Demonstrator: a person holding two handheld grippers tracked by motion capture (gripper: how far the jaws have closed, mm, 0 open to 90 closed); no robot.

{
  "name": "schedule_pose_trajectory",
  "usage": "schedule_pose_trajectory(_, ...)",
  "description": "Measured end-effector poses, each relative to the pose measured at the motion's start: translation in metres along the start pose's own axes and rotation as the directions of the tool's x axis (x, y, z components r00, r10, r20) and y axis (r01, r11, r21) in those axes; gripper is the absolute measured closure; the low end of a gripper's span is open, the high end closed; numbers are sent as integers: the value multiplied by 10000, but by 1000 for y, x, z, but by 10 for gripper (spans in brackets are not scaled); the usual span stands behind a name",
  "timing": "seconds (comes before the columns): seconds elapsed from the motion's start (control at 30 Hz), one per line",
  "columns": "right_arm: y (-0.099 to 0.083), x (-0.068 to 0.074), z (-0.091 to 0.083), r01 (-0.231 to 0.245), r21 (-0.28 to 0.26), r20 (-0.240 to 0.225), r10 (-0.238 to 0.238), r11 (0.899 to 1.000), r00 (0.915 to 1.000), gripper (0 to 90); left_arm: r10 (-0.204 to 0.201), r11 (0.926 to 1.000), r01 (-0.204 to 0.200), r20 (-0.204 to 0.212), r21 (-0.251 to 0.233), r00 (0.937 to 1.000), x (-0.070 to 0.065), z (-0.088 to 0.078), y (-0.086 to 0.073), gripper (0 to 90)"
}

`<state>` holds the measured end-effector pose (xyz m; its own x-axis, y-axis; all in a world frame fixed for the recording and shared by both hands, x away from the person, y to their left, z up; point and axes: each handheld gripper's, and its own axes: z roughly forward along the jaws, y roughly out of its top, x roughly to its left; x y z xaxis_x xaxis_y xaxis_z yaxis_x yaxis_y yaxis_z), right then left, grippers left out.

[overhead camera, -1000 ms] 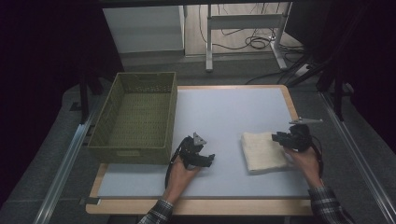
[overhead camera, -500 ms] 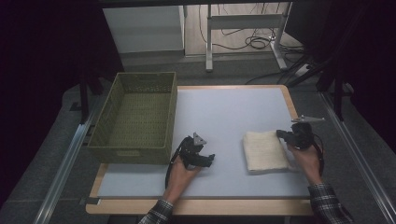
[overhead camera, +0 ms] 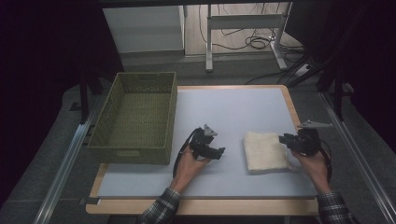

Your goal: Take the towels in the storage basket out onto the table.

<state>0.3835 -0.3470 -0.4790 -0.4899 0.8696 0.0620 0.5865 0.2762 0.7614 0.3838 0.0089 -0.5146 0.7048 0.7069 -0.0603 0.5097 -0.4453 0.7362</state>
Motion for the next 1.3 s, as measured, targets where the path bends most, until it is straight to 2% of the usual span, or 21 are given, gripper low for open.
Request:
schedule_pose_trajectory(0.1,-9,5,-11,106,153,-97,-104,9998,9999,637,76,9998,-70,348,-169,9994,-4,14,28,197)
schedule_pose_trajectory(0.2,-20,10,-19,146,277,-168,-141,9995,9998,608,254,9994,-242,487,-265,9985,-9,27,47,197)
schedule_pose_trajectory(0.23,-23,11,-22,154,288,-214,-148,9995,9997,600,198,9995,-183,593,-259,9980,-12,33,54,197)
schedule_pose_trajectory(0.3,-30,14,-28,108,300,-312,-99,9995,9995,578,151,9994,-127,740,-324,9971,-15,41,62,197)
schedule_pose_trajectory(0.37,-36,17,-32,140,289,-362,-129,9995,9993,570,146,9996,-129,699,-254,9974,-20,52,67,200)
schedule_pose_trajectory(0.43,-44,20,-32,156,313,-352,-145,9994,9993,559,266,9996,-259,537,-125,9982,-22,62,69,220)
schedule_pose_trajectory(0.5,-49,20,-30,97,386,-309,-85,9992,9995,553,166,9998,-169,401,73,9991,-23,74,68,231)
schedule_pose_trajectory(0.6,-57,20,-21,52,673,-152,-42,9977,9999,538,296,9989,-295,-34,361,9996,-23,83,63,255)
schedule_pose_trajectory(0.67,-61,20,-16,157,830,-10,-157,9964,9999,532,191,9993,-191,-7,307,9998,-21,85,60,254)
schedule_pose_trajectory(0.7,-63,20,-15,124,751,-58,-120,9971,9999,533,6,9997,-8,74,233,10000,-19,85,59,255)
schedule_pose_trajectory(0.77,-65,21,-14,43,619,-97,-37,9981,9999,536,55,9996,-59,148,282,9999,-18,86,59,256)
schedule_pose_trajectory(0.83,-65,22,-14,45,707,-40,-42,9975,10000,537,31,9996,-46,565,264,9984,-18,88,58,311)
schedule_pose_trajectory(0.9,-64,23,-14,-62,802,-12,63,9968,10000,544,107,9998,-116,560,159,9984,-21,89,56,330)
schedule_pose_trajectory(0.97,-62,23,-13,-163,975,-167,180,9951,9997,611,97,9998,-107,676,139,9977,-22,88,56,394)
schedule_pose_trajectory(1.03,-62,23,-13,-332,1008,-551,389,9944,9977,745,129,9998,-143,927,146,9956,-23,87,56,472)
schedule_pose_trajectory(1.07,-64,22,-13,-555,999,-997,655,9934,9929,796,91,9998,-112,1092,187,9940,-24,87,57,552)
schedule_pose_trajectory(1.1,-65,21,-13,-695,944,-1104,798,9931,9907,807,76,9996,-110,1284,261,9917,-24,86,57,617)
schedule_pose_trajectory(1.13,-65,20,-12,-767,902,-1208,874,9930,9888,814,-45,9995,-9,1667,322,9860,-23,87,58,699)
schedule_pose_trajectory(1.17,-65,18,-12,-874,938,-1312,994,9917,9864,819,-160,9994,102,1825,328,9831,-24,87,58,783)
schedule_pose_trajectory(1.2,-66,17,-12,-950,929,-1398,1075,9911,9843,824,-125,9994,66,1814,331,9833,-25,87,58,808)
schedule_pose_trajectory(1.3,-62,19,-13,-760,1082,-1294,899,9912,9875,833,305,9991,-347,1515,252,9880,-26,82,60,836)
